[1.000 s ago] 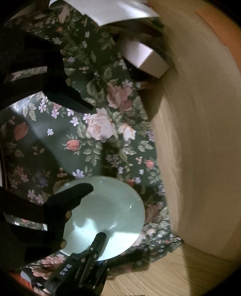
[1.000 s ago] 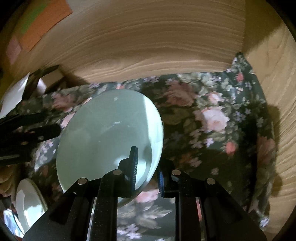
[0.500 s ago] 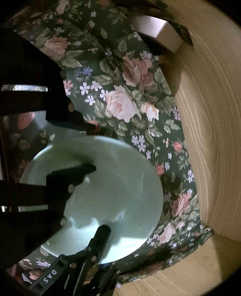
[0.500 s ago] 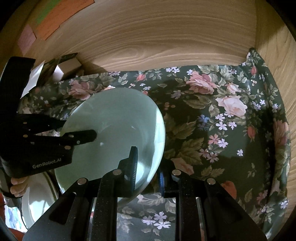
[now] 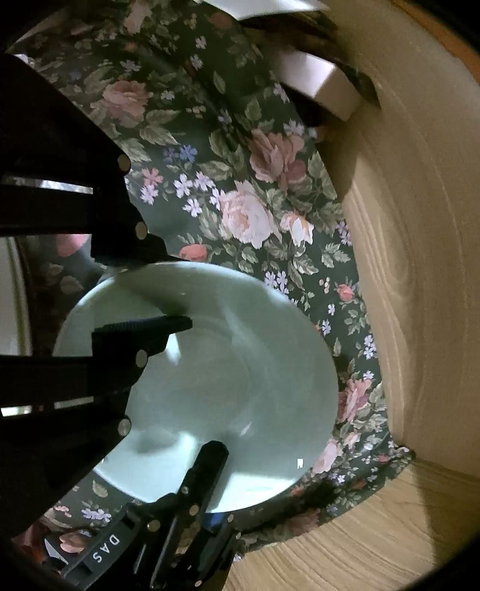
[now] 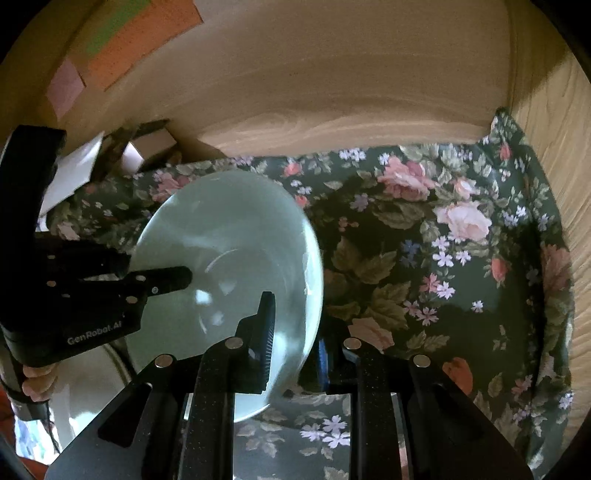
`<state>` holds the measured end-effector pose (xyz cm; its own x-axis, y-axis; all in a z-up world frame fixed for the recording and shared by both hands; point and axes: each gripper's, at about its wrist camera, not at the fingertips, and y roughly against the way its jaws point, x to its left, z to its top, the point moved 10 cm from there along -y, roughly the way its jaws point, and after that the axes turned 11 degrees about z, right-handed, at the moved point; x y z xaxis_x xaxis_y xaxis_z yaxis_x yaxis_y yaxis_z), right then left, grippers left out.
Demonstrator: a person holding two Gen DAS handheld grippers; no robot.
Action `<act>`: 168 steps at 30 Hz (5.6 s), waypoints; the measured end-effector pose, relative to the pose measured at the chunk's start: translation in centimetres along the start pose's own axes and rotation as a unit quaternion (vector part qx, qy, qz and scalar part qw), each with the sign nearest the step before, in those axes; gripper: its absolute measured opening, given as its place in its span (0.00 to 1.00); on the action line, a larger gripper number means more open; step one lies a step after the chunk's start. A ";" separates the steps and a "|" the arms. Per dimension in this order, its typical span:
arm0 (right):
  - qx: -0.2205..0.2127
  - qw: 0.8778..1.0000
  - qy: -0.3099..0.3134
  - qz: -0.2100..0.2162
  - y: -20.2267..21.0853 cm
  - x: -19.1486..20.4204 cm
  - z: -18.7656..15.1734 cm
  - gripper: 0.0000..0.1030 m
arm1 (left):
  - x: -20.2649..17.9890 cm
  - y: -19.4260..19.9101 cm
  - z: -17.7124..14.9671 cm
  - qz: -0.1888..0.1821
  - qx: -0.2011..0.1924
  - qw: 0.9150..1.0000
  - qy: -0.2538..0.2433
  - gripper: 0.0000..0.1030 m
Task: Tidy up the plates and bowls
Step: 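Lift the mint green bowl off the cloth with the left tool, then carry the mint green bowl with the left tool over the white bowl, then lower the mint green bowl into the white bowl with the left tool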
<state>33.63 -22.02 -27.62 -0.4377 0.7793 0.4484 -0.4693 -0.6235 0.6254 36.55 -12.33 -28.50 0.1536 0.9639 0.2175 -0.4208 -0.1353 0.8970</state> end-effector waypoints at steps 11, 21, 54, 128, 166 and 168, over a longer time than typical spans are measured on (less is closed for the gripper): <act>-0.029 0.999 0.024 -0.014 1.9 2.8 0.4 0.14 | 1.8 3.6 -1.1 0.009 -0.040 0.999 0.019 0.20; -0.030 1.000 -0.005 -0.007 1.5 2.3 0.5 0.14 | 1.1 2.1 -1.6 -0.005 -0.014 1.000 0.020 0.19; -0.018 0.998 -0.052 0.003 1.0 0.9 -3.0 0.22 | -0.6 0.7 -2.2 -0.006 -0.006 1.000 -0.011 0.16; 0.010 0.984 0.121 0.132 -3.8 28.9 -5.9 0.21 | 23.6 12.5 -21.1 0.046 -0.086 0.967 0.234 0.16; 0.001 0.982 0.151 0.111 -3.8 28.6 -5.8 0.56 | 22.3 10.3 -20.2 0.045 -0.060 0.970 0.230 0.51; -0.001 0.982 0.152 0.111 -3.7 28.5 -5.8 0.58 | 22.3 10.4 -20.0 0.050 -0.061 0.970 0.228 0.55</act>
<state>18.40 2.13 -20.85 -0.7382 0.5697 0.3612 -0.3382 -0.7759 0.5325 17.73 12.33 -22.03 -0.2942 0.9521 0.0838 -0.5193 -0.2329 0.8222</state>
